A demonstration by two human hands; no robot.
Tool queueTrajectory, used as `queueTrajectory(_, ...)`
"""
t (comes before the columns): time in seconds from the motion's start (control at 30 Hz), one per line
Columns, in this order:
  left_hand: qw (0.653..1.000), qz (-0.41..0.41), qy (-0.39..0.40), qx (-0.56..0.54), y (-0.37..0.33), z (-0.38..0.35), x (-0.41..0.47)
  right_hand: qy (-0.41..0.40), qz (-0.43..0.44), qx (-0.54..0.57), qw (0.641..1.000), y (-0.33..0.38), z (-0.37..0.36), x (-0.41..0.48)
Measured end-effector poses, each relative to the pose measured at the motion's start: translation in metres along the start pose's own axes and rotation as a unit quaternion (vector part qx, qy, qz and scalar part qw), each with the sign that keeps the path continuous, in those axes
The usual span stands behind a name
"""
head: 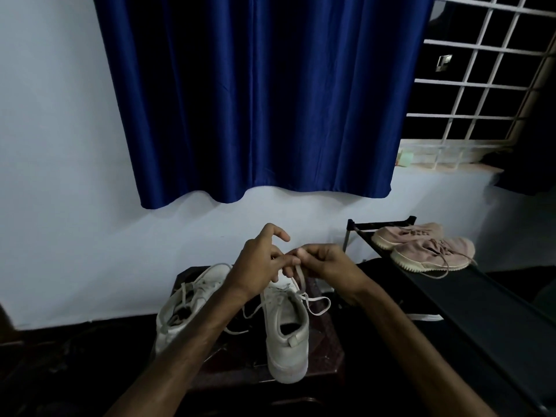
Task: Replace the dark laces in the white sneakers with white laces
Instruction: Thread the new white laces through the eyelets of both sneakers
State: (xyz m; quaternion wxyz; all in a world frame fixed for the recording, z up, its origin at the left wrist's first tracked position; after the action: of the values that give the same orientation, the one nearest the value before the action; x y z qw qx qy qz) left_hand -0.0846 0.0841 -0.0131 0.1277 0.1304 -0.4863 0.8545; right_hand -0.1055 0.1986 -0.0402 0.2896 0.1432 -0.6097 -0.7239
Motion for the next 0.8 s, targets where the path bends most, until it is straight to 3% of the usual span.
queueTrajectory(0.2, 0.998, -0.014, 0.054, -0.020, -0.001, -0.015, -0.007, 0.117, -0.106, 0.136, 0.978, -0.028, -0.007, -0.005)
queueTrajectory(0.37, 0.998, -0.039, 0.044, 0.016, -0.003, -0.018, -0.006, 0.158, -0.145, 0.129, 0.968, -0.024, -0.004, -0.009)
queueTrajectory(0.43, 1.000, -0.013, 0.003, 0.010, 0.002, -0.011, -0.006, 0.127, -0.137, 0.099, 0.977, -0.024, 0.008, -0.002)
queueTrajectory(0.5, 0.996, 0.037, -0.051, 0.066, 0.016, 0.000, -0.012, 0.040, -0.129, 0.091, 0.987, -0.026, 0.026, 0.007)
queueTrajectory(0.6, 0.974, 0.122, 0.005, 0.192, 0.050, -0.021, -0.033, -0.078, -0.119, 0.054, 0.988, -0.030, 0.046, 0.013)
queueTrajectory(0.67, 0.975, 0.143, 0.001, 0.172, 0.063, -0.034, -0.045, -0.083, -0.118, -0.021, 0.989, -0.037, 0.036, 0.015)
queueTrajectory(0.8, 0.976, 0.149, -0.106, 0.118, 0.069, -0.022, -0.055, -0.038, -0.074, -0.178, 0.981, -0.057, 0.004, 0.019)
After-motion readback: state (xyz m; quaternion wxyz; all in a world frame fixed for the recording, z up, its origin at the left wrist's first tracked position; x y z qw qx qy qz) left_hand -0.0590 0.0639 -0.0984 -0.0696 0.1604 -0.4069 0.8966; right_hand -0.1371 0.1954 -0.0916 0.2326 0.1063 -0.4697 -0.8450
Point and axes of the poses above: each hand's wrist, its own x-axis towards the middle knuckle, its own z-axis out of the back of the hand, y = z × x, the point moved 9 cm from there along x, towards the middle knuckle, and after that the axes turned 1 degree about -z, right-handed, at the moved point
